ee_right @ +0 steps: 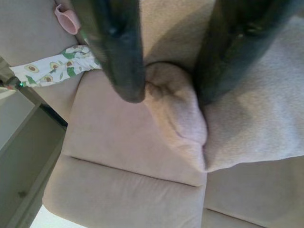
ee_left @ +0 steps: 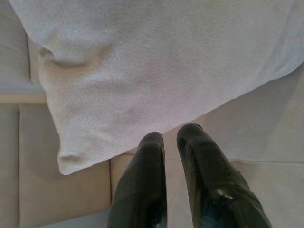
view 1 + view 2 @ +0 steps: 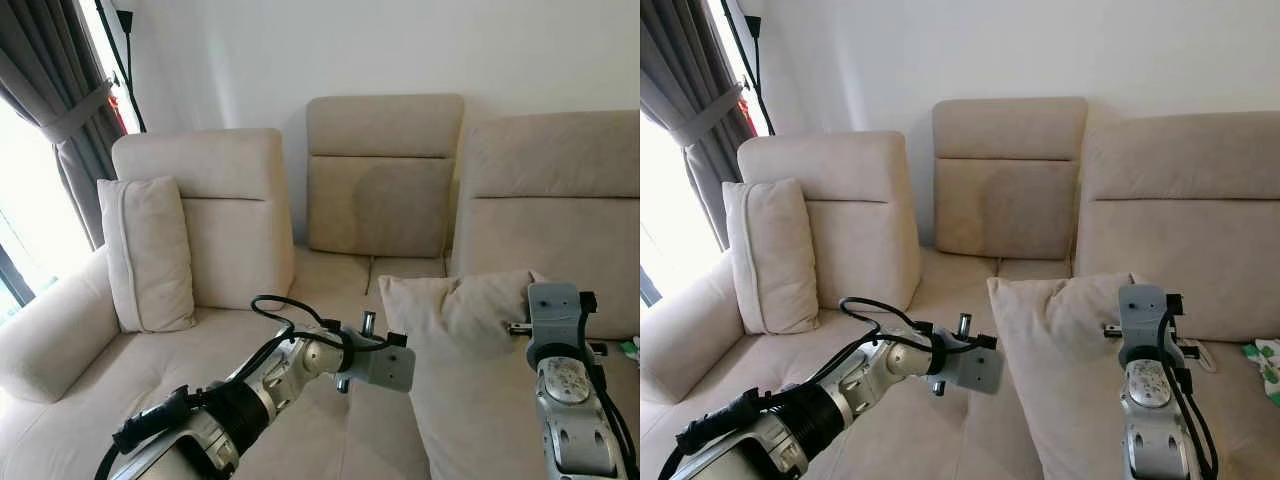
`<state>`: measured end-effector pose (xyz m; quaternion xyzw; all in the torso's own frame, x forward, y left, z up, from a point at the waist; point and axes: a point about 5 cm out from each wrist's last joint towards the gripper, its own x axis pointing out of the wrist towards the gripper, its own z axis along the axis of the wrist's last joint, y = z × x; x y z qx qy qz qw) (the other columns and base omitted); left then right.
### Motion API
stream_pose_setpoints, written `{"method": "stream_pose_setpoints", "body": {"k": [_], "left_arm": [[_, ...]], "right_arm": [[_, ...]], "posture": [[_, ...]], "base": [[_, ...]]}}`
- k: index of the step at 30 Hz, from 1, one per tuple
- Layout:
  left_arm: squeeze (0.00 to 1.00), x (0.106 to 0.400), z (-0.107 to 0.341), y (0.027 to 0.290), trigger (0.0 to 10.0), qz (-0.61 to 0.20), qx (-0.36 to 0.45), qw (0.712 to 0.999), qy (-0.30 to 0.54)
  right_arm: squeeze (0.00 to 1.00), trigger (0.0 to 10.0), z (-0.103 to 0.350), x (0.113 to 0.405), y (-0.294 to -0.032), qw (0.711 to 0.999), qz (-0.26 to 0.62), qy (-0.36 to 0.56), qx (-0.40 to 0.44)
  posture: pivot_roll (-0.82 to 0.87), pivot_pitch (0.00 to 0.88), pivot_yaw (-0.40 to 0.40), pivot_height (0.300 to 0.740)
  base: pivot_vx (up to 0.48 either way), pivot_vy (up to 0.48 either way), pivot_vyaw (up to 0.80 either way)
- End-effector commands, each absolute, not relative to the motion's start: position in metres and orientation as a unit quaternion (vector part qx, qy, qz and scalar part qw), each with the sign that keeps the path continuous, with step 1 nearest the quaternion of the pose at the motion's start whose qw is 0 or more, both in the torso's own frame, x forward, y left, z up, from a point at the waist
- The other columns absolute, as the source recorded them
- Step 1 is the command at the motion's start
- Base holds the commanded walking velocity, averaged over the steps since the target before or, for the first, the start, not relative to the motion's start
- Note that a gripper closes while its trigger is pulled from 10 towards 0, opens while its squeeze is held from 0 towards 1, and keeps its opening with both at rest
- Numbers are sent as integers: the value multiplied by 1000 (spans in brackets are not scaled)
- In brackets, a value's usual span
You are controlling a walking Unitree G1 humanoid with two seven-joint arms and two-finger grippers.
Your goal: Move the pillow to the sofa from floor
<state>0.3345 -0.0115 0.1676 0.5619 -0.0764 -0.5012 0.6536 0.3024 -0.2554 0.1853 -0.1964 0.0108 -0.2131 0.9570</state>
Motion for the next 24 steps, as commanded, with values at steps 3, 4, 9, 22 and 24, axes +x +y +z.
{"method": "stream_pose_setpoints", "body": {"k": [3,4,9,22,24], "left_arm": [[0,336,169,-6,10000,-493,567,657,-66],[0,335,171,-6,10000,-492,567,658,-64],[0,334,176,-7,10000,-488,561,665,-70],[0,336,185,-10,10000,-468,549,687,-83],[0,335,185,-10,10000,-468,548,688,-83]], "right_arm": [[0,10000,168,303,-257,957,-214,57,-189],[0,10000,168,304,-259,957,-218,56,-185],[604,10000,171,302,-263,951,-238,56,-187],[765,10000,193,298,-269,937,-292,-6,-190],[733,10000,192,298,-268,938,-289,-6,-191]], "posture": [[-155,0,91,740],[-154,0,90,740],[-153,0,88,740],[-157,0,90,740],[-156,0,89,740]], "base": [[0,0,0],[0,0,0],[0,0,0],[0,0,0],[0,0,0]]}}
